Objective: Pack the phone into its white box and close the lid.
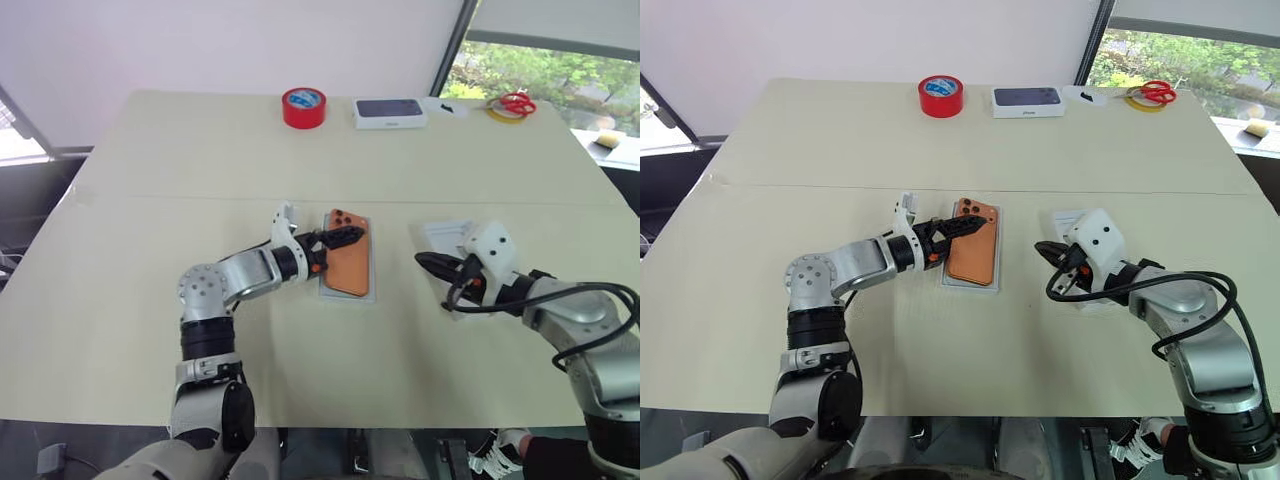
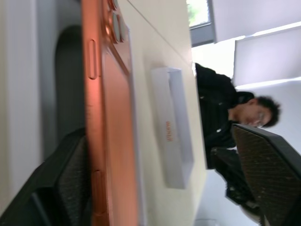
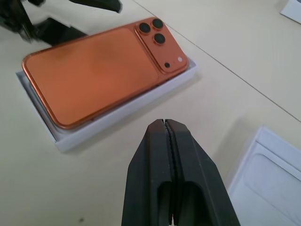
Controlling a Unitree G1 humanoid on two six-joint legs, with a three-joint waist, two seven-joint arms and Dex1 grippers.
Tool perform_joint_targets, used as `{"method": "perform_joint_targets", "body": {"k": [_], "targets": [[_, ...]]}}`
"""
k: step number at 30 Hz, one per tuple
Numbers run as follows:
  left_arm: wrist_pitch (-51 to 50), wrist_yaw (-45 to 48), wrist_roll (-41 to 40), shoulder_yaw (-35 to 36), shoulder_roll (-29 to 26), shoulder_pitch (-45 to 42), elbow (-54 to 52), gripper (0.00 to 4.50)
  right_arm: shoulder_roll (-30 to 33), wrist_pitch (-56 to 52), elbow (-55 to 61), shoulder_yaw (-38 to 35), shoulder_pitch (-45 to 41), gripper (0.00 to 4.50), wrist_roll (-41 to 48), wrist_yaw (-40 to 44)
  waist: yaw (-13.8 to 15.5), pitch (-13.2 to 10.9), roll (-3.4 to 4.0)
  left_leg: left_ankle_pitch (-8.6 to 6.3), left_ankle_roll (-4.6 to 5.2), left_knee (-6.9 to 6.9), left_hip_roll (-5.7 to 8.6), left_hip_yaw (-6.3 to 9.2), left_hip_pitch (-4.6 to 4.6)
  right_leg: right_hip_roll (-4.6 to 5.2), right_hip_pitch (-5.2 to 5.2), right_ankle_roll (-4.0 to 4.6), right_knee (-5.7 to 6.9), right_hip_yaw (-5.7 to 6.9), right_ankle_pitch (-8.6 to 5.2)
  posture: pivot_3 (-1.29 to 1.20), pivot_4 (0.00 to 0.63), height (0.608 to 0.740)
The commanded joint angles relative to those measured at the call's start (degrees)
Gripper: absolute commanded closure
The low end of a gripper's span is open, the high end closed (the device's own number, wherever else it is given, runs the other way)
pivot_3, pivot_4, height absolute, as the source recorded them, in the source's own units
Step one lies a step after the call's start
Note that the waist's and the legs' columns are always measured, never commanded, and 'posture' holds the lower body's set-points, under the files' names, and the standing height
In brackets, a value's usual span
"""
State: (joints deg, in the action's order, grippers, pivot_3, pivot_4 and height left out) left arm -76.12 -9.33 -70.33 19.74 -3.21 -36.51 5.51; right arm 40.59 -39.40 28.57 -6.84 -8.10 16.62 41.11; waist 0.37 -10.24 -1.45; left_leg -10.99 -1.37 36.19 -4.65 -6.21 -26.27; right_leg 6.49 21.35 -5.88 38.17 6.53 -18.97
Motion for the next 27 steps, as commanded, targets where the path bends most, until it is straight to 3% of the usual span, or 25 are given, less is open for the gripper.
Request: {"method": "perform_joint_targets", "body": {"k": [1, 4, 7, 14, 21, 27], "targets": [[-1.05, 4.49, 1.58, -2.34, -5.77, -0.92, -5.58, 0.16, 0.79, 0.32, -1.63, 2.34, -2.25, 4.5, -3.13, -2.66, 0.15, 0.01, 0.02, 0.01, -0.01, -0.01, -0.03, 0.0, 0.0, -0.04, 0.02, 0.03, 0.02, 0.0, 0.01, 0.0, 0.15, 0.73], [1.02, 9.91, 5.37, -5.4, -11.57, -0.89, -8.33, 0.16, -0.03, -0.67, -3.01, 3.56, -3.99, 4.5, -3.32, -3.91, 0.42, 0.01, 0.03, 0.07, -0.08, 0.01, -0.04, -0.01, -0.01, -0.04, 0.01, 0.04, 0.02, 0.0, 0.02, 0.0, 0.15, 0.73], [6.9, 16.44, 13.08, -11.03, -17.59, -0.06, -11.28, 0.97, -1.08, -3.25, -4.55, 6.68, -6.31, 4.5, -4.45, -5.82, 0.49, 0.01, 0.02, 0.11, -0.14, 0.02, -0.01, -0.04, -0.04, -0.02, 0.01, 0.04, -0.01, 0.01, 0.02, 0.0, 0.15, 0.73], [17.71, 24.69, 30.05, -26.52, -22.35, 1.83, -12.67, 4.45, -6.3, -7.48, -8.8, 14.26, -12.15, 4.5, -8.63, -11.24, 0.34, 0.01, 0.07, 0.12, -0.16, -0.01, -0.02, -0.14, -0.07, -0.01, 0.06, 0.05, -0.01, 0.01, 0.02, 0.0, 0.15, 0.73], [21.54, 27.46, 40.57, -36.1, -18.9, 1.34, -10.81, 4.45, -12.02, -10.78, -11.59, 18.14, -16.05, 4.5, -10.95, -15.45, 0.37, 0.01, 0.07, 0.13, -0.15, 0.0, -0.03, -0.23, -0.12, -0.01, 0.11, 0.05, 0.0, 0.0, 0.03, 0.0, 0.15, 0.73], [21.53, 30.54, 43.75, -38.23, -14.91, 0.47, -10.5, 4.45, -12.25, -12.65, -8.87, 19.04, -15.83, 4.5, -10.47, -14.72, 0.46, 0.01, 0.08, 0.13, -0.12, 0.04, -0.02, -0.22, -0.11, 0.0, 0.07, 0.05, 0.01, 0.01, 0.03, 0.0, 0.15, 0.73]]}}
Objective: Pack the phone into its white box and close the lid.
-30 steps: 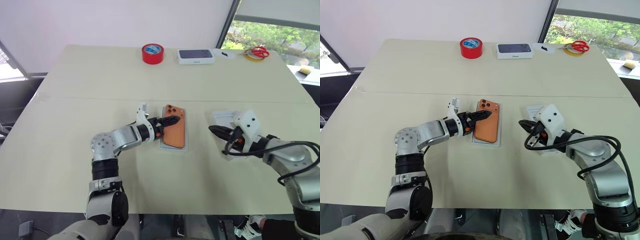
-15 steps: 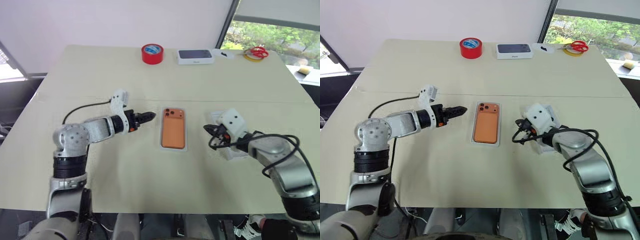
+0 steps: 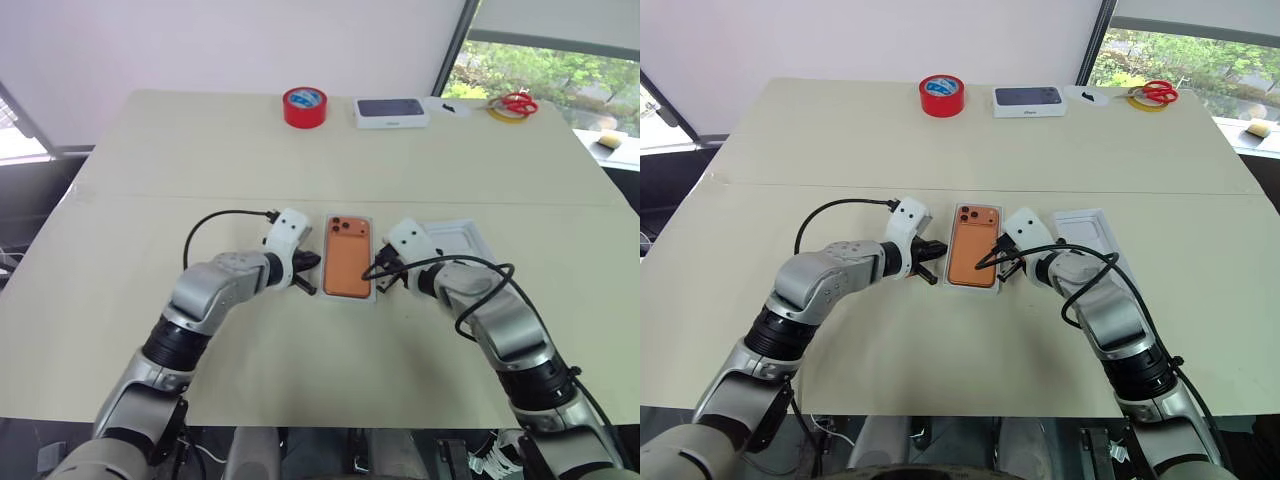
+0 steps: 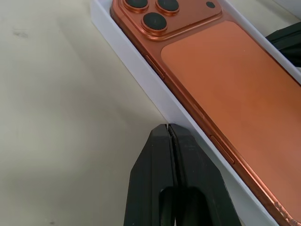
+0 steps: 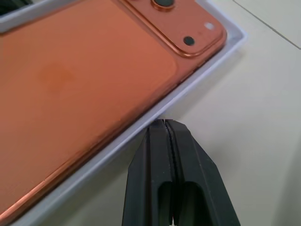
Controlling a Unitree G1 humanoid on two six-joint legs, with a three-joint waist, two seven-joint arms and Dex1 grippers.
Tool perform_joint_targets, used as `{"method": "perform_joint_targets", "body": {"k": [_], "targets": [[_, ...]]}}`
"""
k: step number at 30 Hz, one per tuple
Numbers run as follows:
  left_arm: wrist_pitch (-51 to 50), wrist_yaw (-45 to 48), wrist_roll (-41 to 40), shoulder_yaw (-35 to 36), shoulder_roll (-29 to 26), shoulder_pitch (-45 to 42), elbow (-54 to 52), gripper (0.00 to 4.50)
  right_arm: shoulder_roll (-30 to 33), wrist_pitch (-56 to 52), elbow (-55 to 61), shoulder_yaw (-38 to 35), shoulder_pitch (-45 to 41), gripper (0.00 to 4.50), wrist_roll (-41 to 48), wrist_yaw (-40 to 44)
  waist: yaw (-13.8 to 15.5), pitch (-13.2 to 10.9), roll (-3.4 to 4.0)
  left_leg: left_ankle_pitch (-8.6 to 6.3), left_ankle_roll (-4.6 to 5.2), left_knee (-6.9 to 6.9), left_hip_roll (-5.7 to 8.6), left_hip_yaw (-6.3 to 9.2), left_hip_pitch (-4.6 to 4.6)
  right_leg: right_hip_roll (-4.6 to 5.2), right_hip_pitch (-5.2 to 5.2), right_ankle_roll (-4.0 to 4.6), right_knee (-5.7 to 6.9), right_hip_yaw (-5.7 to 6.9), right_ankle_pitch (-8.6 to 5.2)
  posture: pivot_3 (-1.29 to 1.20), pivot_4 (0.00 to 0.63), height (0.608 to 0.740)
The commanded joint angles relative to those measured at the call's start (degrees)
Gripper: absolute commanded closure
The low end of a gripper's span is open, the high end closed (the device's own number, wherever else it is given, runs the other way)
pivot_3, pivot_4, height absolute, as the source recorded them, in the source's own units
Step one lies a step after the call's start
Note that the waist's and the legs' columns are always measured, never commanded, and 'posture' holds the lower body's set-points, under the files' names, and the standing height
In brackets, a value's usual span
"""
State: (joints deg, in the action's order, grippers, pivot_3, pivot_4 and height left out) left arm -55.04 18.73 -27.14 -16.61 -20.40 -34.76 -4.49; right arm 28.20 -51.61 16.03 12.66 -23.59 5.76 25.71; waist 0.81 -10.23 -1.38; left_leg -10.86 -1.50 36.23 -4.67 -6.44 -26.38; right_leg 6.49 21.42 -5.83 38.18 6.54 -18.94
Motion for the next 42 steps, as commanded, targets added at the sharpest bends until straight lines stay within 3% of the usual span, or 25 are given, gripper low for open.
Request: {"method": "perform_joint_targets", "body": {"k": [1, 13, 19, 29, 42], "targets": [[0.35, 3.43, 0.78, -2.53, 2.99, -1.53, -0.69, 4.45, 0.77, -0.94, 4.62, -0.75, 0.1, 4.5, 0.74, 1.18, 0.08, 0.0, 0.0, -0.01, 0.04, 0.01, 0.0, 0.01, 0.0, 0.0, -0.01, 0.0, 0.0, 0.0, 0.0, 0.0, 0.15, 0.73], [-3.45, 11.92, 1.31, -7.46, 13.74, -5.43, 1.08, 4.45, 13.23, -6.95, 18.36, -9.66, 12.32, 4.5, 4.17, 7.5, 1.17, 0.0, 0.04, -0.09, 0.24, 0.0, 0.04, 0.01, -0.01, 0.03, 0.03, -0.01, 0.03, 0.01, 0.0, 0.0, 0.15, 0.73], [-3.6, 13.48, 2.62, -8.56, 15.74, -5.87, 2.46, 4.45, 15.76, -9.34, 23.23, -13.49, 18.62, 4.5, 5.46, 8.12, 1.35, 0.02, 0.09, -0.12, 0.29, 0.02, 0.0, 0.13, 0.01, 0.01, 0.01, 0.02, 0.05, 0.0, 0.01, 0.0, 0.15, 0.73], [-3.84, 15.74, 4.14, -7.98, 14.95, -5.33, 2.71, 4.45, 17.13, -9.88, 23.77, -16.35, 20.4, 4.5, 5.12, 7.38, 1.34, 0.02, 0.09, -0.12, 0.3, 0.07, 0.0, 0.21, 0.0, 0.01, -0.01, 0.02, 0.05, 0.0, 0.02, 0.0, 0.15, 0.73], [-5.52, 17.93, 3.22, -2.18, 8.08, -3.52, -0.97, 4.45, 25.8, -5.42, 19.24, -26.25, 22.39, 4.5, 8.5, 14.94, 1.35, 0.03, 0.11, -0.12, 0.3, 0.12, 0.0, 0.23, 0.04, 0.01, -0.07, 0.02, 0.06, 0.01, 0.02, 0.0, 0.15, 0.73]]}}
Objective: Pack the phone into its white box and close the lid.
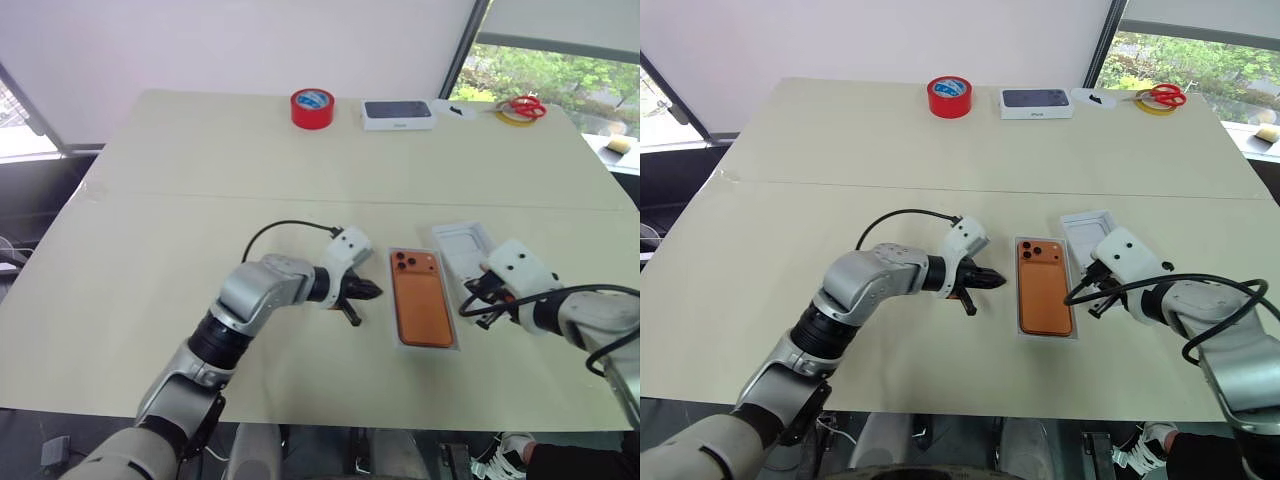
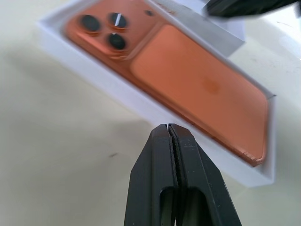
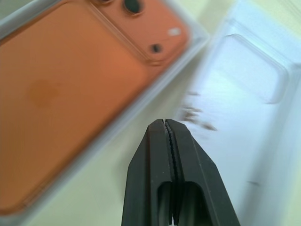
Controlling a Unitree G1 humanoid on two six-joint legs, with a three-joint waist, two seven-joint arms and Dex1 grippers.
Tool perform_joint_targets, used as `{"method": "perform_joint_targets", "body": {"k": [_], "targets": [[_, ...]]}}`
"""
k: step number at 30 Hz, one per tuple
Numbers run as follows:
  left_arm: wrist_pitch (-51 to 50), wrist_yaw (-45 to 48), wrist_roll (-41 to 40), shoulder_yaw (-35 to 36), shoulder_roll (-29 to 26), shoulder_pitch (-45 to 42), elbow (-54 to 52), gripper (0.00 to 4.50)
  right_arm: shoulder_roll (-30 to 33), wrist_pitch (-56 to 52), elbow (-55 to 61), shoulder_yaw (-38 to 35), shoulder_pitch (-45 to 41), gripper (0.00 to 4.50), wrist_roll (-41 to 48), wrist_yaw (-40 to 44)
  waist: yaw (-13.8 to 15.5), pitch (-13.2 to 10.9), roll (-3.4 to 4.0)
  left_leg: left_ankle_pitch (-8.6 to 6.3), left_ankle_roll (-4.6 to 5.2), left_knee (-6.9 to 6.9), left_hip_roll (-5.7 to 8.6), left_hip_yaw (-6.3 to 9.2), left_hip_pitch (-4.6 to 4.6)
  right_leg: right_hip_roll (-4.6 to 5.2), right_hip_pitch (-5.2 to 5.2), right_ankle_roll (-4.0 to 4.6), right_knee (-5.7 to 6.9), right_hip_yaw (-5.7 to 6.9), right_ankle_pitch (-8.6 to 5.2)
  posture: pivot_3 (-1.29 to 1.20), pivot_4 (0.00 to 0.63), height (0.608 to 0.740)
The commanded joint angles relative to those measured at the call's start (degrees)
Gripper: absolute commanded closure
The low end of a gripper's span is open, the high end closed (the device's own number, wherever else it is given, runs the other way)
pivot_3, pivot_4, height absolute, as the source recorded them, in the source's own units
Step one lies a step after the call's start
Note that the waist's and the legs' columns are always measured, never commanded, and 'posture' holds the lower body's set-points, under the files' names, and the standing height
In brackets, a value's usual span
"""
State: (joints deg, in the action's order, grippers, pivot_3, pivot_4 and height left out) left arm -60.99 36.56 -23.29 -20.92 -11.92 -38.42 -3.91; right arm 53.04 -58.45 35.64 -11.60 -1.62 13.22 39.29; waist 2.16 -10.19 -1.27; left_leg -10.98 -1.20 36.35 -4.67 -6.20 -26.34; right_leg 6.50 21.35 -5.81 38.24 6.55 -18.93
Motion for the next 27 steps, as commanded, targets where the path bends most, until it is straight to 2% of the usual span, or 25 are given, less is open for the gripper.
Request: {"method": "perform_joint_targets", "body": {"k": [1, 4, 8, 12, 16, 27], "targets": [[1.04, 0.14, -0.39, 2.62, -0.95, 0.21, -1.34, 4.45, 0.82, 0.69, -1.11, -2.4, -0.08, 4.5, 1.79, 1.64, 0.0, 0.0, 0.0, 0.0, 0.0, 0.0, 0.0, 0.0, 0.0, 0.0, -0.01, 0.0, 0.0, 0.0, 0.0, 0.0, 0.15, 0.73], [6.16, 2.17, 1.47, 2.16, -4.31, 0.98, -2.18, 4.5, -0.36, -2.83, -2.75, -3.06, -2.87, 3.73, 4.15, 1.18, -0.02, 0.0, 0.0, 0.0, 0.0, 0.07, 0.0, -0.01, 0.0, 0.0, -0.01, 0.0, 0.04, 0.0, 0.0, 0.0, 0.15, 0.73], [19.6, 9.45, 5.96, -1.25, -12.32, 3.73, -4.51, 4.5, -2.3, -7.9, -5.33, -1.95, -7.04, 1.79, 5.39, -1.65, -0.3, 0.06, 0.12, 0.0, -0.01, 0.04, -0.06, -0.04, 0.02, -0.03, 0.03, 0.02, 0.07, -0.01, 0.01, 0.0, 0.15, 0.73], [27.95, 16.08, 4.43, 1.25, -15.76, 6.19, -5.6, 4.5, -5.3, -13.48, -9.29, -1.72, -11.91, 1.79, 7.59, -3.47, 0.09, 0.08, 0.19, 0.0, -0.01, 0.08, -0.06, -0.11, -0.01, -0.01, 0.03, 0.04, 0.06, -0.01, 0.02, 0.0, 0.15, 0.73], [34.04, 19.27, 6.59, 0.56, -17.6, 7.19, -5.66, 4.5, -5.23, -14.31, -11.6, 0.41, -13.95, 1.79, 7.59, -4.39, 0.07, 0.08, 0.21, -0.05, 0.08, 0.15, -0.04, -0.12, -0.07, 0.01, 0.01, 0.03, 0.05, 0.01, 0.02, 0.0, 0.15, 0.73], [37.5, 23.88, 6.86, 0.21, -18.28, 9.74, -8.25, 4.5, -5.3, -18.56, -21.08, 8.5, -23.78, 1.79, 7.33, -6.83, -0.64, 0.12, 0.3, -0.05, 0.09, 0.15, -0.06, -0.26, -0.05, -0.02, 0.06, 0.03, 0.13, -0.02, 0.02, 0.0, 0.15, 0.73]]}}
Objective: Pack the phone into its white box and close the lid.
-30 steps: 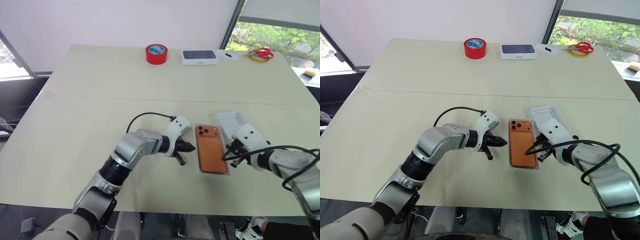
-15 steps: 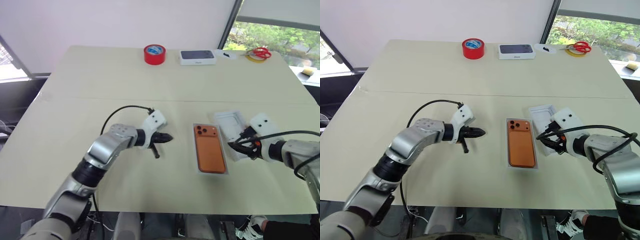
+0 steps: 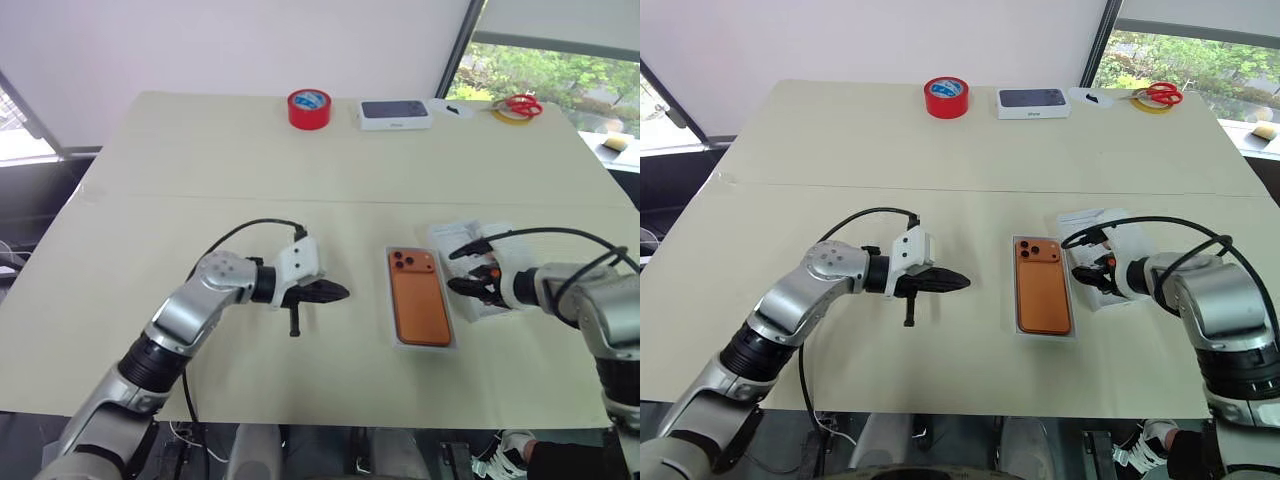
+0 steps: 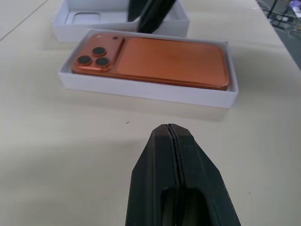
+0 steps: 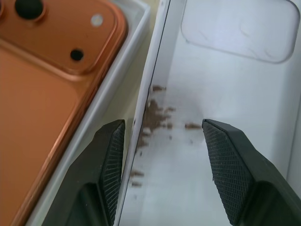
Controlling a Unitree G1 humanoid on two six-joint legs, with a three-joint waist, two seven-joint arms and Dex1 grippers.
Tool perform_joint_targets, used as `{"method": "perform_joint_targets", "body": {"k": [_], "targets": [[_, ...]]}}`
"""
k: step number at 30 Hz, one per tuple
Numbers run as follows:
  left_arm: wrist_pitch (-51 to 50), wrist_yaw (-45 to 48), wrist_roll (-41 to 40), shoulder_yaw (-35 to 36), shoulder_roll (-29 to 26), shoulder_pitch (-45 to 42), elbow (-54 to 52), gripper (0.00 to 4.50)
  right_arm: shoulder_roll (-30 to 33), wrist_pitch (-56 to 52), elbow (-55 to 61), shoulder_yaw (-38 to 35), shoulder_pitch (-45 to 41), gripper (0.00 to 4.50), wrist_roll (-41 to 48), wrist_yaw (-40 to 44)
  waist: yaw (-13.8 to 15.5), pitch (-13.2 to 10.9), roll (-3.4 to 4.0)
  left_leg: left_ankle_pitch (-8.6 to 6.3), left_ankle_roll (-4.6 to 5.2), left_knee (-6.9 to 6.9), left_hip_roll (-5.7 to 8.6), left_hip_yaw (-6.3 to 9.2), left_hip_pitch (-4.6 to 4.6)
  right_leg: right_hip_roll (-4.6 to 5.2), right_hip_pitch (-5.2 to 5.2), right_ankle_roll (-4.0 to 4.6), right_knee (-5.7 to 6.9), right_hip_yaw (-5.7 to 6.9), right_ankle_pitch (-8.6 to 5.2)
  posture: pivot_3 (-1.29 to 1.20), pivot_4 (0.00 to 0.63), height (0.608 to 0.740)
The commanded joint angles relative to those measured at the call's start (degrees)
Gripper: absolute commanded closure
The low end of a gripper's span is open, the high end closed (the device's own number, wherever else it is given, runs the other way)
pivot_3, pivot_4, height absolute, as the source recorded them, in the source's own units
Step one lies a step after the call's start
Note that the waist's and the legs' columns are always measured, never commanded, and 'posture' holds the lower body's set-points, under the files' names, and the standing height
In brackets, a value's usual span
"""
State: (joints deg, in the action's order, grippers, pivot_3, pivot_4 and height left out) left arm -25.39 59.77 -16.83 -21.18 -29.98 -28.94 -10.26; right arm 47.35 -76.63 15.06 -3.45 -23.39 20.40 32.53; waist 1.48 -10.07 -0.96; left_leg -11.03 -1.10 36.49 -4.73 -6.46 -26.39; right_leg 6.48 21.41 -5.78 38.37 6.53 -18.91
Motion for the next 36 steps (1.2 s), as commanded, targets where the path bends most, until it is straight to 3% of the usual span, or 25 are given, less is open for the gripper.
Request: {"method": "perform_joint_targets", "body": {"k": [1, 6, 9, 14, 18, 23, 25, 27, 31, 36], "targets": [[2.3, 0.64, 0.74, 0.5, -0.23, 0.34, -1.67, 4.5, 0.42, -0.7, -0.77, 0.84, -2.68, 2.3, 0.32, 0.0, 0.02, 0.0, 0.0, 0.0, 0.0, 0.0, 0.0, 0.01, 0.0, 0.0, 0.0, 0.0, 0.0, 0.0, 0.0, 0.0, 0.15, 0.73], [3.36, 0.05, 1.44, 1.19, -0.28, 0.92, -0.97, 4.5, -0.99, -3.65, -1.51, -0.24, -5.03, 4.46, 1.46, -0.88, -0.11, 0.0, 0.01, 0.0, 0.0, 0.0, 0.0, -0.01, 0.0, 0.0, 0.01, 0.0, 0.0, 0.0, 0.0, 0.0, 0.15, 0.73], [3.41, -0.41, 1.5, 1.85, -0.43, 1.5, -1.2, 4.5, -2.49, -6.1, -1.5, -3.32, -5.95, 4.46, 2.04, -2.06, -0.36, 0.0, 0.01, 0.0, 0.0, 0.0, -0.01, 0.0, 0.0, 0.0, 0.01, 0.0, 0.01, 0.0, 0.0, 0.0, 0.15, 0.73], [2.74, -2.68, 0.39, 6.14, -1.41, 3.7, -0.97, 4.5, -8.19, -14.98, 0.73, -17.61, -11.59, 4.46, 4.76, -4.28, -0.98, 0.02, 0.08, 0.0, 0.0, 0.01, -0.03, 0.0, 0.0, 0.0, 0.06, 0.0, 0.13, -0.03, 0.0, 0.0, 0.15, 0.73], [2.05, -4.58, 0.17, 9.64, -1.53, 4.17, 2.22, 4.5, -13.96, -15.87, 0.55, -28.04, -15.46, 4.46, 21.45, -8.79, -0.94, 0.03, 0.15, 0.01, -0.02, -0.01, -0.04, -0.01, 0.01, -0.01, 0.08, 0.0, 0.18, -0.03, 0.0, 0.0, 0.15, 0.73], [2.42, -5.79, 0.0, 11.73, 0.31, 2.11, 6.68, 4.5, -26.25, -15.87, -0.71, -31.97, -16.45, 4.46, 51.0, -31.79, -0.97, 0.04, 0.16, 0.01, -0.01, -0.03, -0.04, -0.03, 0.02, -0.01, 0.07, 0.0, 0.19, -0.04, 0.0, 0.0, 0.15, 0.73], [2.87, -5.99, 0.29, 11.96, 1.17, 0.92, 8.23, 4.5, -24.81, 0.0, 0.29, -21.16, -10.0, 4.46, 79.59, -53.8, -0.72, 0.03, 0.16, 0.01, -0.01, -0.02, -0.04, -0.03, -0.01, -0.01, 0.08, 0.0, 0.22, -0.03, 0.0, 0.0, 0.15, 0.73], [3.32, -5.96, 0.52, 12.03, 1.82, 0.2, 8.83, 4.5, -26.65, 11.31, 3.88, -13.22, -4.64, 4.46, 91.99, -66.54, -0.72, 0.04, 0.15, 0.0, 0.03, 0.01, -0.03, -0.01, -0.05, 0.06, 0.06, -0.01, 0.19, 0.0, 0.0, 0.0, 0.15, 0.73], [3.7, -6.34, 0.85, 12.07, 2.81, -0.48, 9.37, 4.5, -31.93, 21.96, 11.95, -5.53, 2.35, 4.46, 92.6, -75.27, -1.04, 0.03, 0.16, -0.08, 0.16, 0.19, 0.0, -0.09, -0.05, 0.09, 0.04, -0.05, 0.24, -0.04, 0.0, 0.0, 0.15, 0.73], [3.31, -6.95, 1.0, 11.37, 4.36, -0.46, 8.55, 4.5, -32.13, 28.93, 17.43, 0.0, 9.97, 4.46, 92.6, -79.52, -1.13, 0.04, 0.16, -0.09, 0.16, 0.23, -0.02, 0.13, -0.05, 0.06, 0.03, -0.05, 0.28, -0.05, -0.01, 0.0, 0.15, 0.73]]}}
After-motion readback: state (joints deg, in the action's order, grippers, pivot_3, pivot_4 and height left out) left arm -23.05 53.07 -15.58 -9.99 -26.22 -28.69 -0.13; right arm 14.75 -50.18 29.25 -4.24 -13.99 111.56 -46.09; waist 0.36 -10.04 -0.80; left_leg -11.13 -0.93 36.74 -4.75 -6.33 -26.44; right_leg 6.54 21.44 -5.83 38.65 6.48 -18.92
